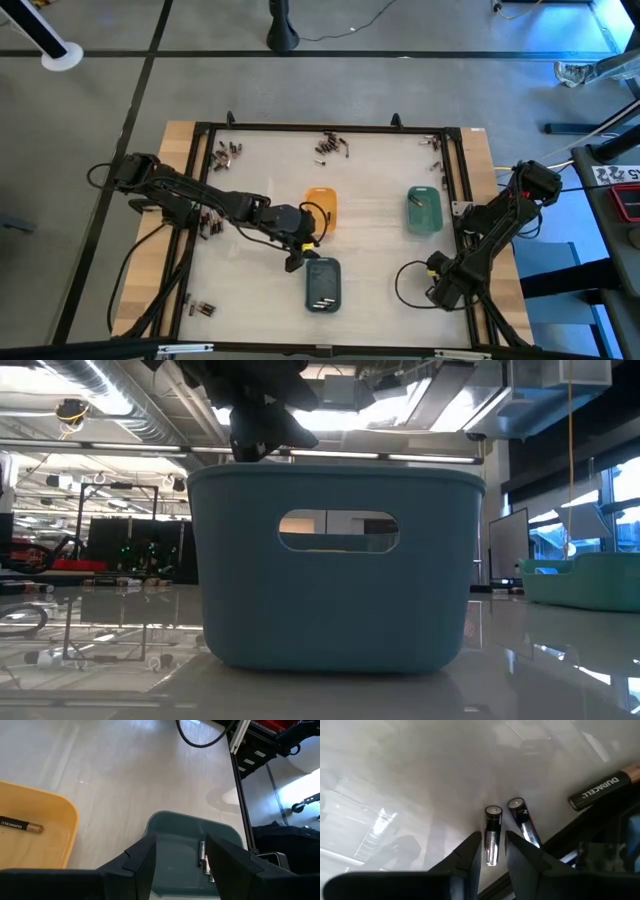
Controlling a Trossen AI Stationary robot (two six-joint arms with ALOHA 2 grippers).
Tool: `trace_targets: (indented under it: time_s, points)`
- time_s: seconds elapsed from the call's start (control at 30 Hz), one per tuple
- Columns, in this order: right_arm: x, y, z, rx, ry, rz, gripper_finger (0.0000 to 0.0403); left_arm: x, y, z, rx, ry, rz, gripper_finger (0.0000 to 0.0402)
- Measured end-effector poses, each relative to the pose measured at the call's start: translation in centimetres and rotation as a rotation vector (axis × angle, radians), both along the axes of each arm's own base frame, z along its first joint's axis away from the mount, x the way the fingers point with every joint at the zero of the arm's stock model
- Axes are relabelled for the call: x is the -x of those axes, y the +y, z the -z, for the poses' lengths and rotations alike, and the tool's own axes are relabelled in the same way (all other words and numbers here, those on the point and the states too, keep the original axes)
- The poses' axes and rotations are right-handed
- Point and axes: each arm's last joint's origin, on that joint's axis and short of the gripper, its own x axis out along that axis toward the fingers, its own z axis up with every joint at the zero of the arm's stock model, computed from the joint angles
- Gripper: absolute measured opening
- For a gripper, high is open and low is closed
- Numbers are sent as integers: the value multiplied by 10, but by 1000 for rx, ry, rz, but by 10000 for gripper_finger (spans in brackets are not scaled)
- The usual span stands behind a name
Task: Sort batteries
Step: Put the silver battery into the blue bin
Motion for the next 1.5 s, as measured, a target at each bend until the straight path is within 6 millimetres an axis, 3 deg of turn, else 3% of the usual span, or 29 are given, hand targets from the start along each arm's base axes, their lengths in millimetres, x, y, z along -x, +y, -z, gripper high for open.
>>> trace_targets:
  time_s: [0.2, 0.4, 0.57, 0.8, 1.03, 1.27, 1.5]
  points:
    - [-3, 3, 2, -13, -46, -6, 85, 0, 0, 0, -5, -2, 4, 159]
    - [-4, 5, 7, 10, -41, -26, 28, 0, 0, 0, -12, -4, 9, 159]
    - [-3, 3, 7, 41, -6, -27, 29, 0, 0, 1, -15, 4, 10, 159]
    - [-6, 4, -6, 123, -11, -72, 28, 1, 0, 2, -26, 13, 16, 159]
    - [-13, 12, -33, 169, -27, -79, 28, 1, 1, 1, -27, 8, 15, 159]
    - [-37, 25, -68, 176, -271, -91, 28, 0, 1, 1, -26, 5, 15, 159]
    - [-90, 22, -105, 246, -691, -183, 28, 1, 0, 1, -27, 3, 19, 159]
